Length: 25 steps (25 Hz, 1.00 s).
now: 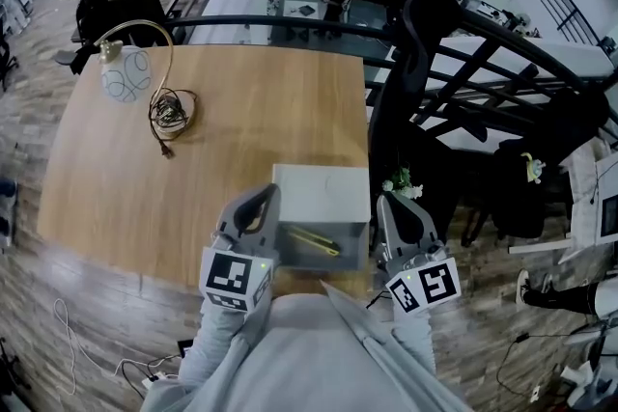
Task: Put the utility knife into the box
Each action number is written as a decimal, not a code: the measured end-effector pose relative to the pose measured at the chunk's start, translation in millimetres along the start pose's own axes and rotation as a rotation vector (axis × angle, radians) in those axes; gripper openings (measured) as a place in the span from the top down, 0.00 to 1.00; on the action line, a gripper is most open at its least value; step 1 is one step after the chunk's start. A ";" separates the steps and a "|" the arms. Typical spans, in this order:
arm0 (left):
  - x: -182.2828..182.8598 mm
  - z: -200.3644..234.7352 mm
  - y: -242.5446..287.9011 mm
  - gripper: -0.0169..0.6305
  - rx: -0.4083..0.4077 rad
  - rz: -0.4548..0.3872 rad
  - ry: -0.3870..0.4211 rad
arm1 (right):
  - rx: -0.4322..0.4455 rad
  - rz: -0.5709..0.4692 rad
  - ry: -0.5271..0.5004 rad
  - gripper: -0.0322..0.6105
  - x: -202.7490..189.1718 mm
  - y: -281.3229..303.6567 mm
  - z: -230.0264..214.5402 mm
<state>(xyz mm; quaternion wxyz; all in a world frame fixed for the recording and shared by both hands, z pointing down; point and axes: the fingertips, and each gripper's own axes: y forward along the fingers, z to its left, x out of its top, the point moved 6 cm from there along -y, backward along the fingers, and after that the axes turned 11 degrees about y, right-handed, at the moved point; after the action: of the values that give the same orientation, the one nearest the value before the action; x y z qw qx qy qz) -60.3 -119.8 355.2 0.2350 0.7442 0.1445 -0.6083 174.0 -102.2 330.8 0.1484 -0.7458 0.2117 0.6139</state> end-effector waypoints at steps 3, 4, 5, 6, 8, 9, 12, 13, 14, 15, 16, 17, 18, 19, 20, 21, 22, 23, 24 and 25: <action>-2.0 2.3 -3.0 0.95 0.007 0.005 -0.006 | -0.008 0.002 0.004 0.92 -1.3 -0.2 0.0; -2.7 3.2 -3.8 0.95 0.010 0.007 -0.008 | -0.009 0.004 0.004 0.92 -1.8 0.4 0.3; -3.4 4.0 -4.7 0.95 0.012 0.009 -0.010 | -0.009 0.007 0.005 0.92 -2.4 1.0 0.9; -4.1 4.7 -5.5 0.95 0.014 0.011 -0.012 | -0.008 0.010 0.005 0.92 -3.2 1.5 1.7; -5.2 5.6 -7.1 0.95 0.017 0.013 -0.015 | -0.007 0.018 0.005 0.92 -5.2 2.0 3.6; -5.7 5.8 -7.9 0.95 0.017 0.015 -0.016 | -0.007 0.021 0.005 0.92 -6.2 1.9 4.5; -6.2 5.9 -9.9 0.95 0.019 0.019 -0.014 | -0.008 0.029 0.006 0.92 -8.8 1.1 6.1; -6.6 6.1 -10.3 0.95 0.019 0.020 -0.014 | -0.008 0.031 0.005 0.92 -9.5 1.0 6.2; -7.1 6.3 -10.7 0.95 0.019 0.022 -0.014 | -0.009 0.032 0.004 0.92 -10.1 1.0 6.4; -7.7 6.6 -11.1 0.95 0.018 0.023 -0.014 | -0.010 0.034 0.004 0.92 -10.7 1.1 6.7; -8.0 6.9 -11.5 0.95 0.017 0.025 -0.014 | -0.011 0.036 0.003 0.92 -11.2 1.1 7.2; -8.1 7.0 -12.0 0.95 0.016 0.027 -0.013 | -0.012 0.038 0.003 0.92 -11.6 1.0 7.8; -7.8 7.0 -12.6 0.95 0.014 0.028 -0.013 | -0.014 0.039 0.002 0.92 -12.0 0.8 8.3; -7.5 6.8 -13.0 0.95 0.013 0.029 -0.012 | -0.015 0.041 0.000 0.92 -12.3 0.7 8.7; -7.2 6.4 -13.3 0.95 0.012 0.029 -0.011 | -0.017 0.043 -0.001 0.92 -12.7 0.5 8.9; -6.9 5.9 -13.4 0.95 0.011 0.029 -0.009 | -0.018 0.044 -0.002 0.92 -13.2 0.2 9.0; -6.8 5.5 -13.5 0.95 0.010 0.029 -0.008 | -0.019 0.045 -0.002 0.92 -13.8 -0.1 9.2; -7.0 5.2 -13.7 0.95 0.010 0.030 -0.007 | -0.020 0.047 -0.001 0.92 -14.5 -0.3 9.6; -7.3 5.0 -14.2 0.95 0.010 0.031 -0.006 | -0.019 0.048 -0.002 0.92 -15.1 -0.5 10.2; -7.8 5.0 -14.8 0.95 0.010 0.032 -0.007 | -0.018 0.049 -0.003 0.92 -15.5 -0.6 11.0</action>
<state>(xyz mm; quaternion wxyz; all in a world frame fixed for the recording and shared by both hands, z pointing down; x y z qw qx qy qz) -73.6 -109.3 359.4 0.2414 0.7455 0.1288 -0.6078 162.5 -94.3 343.8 0.1267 -0.7409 0.2241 0.6203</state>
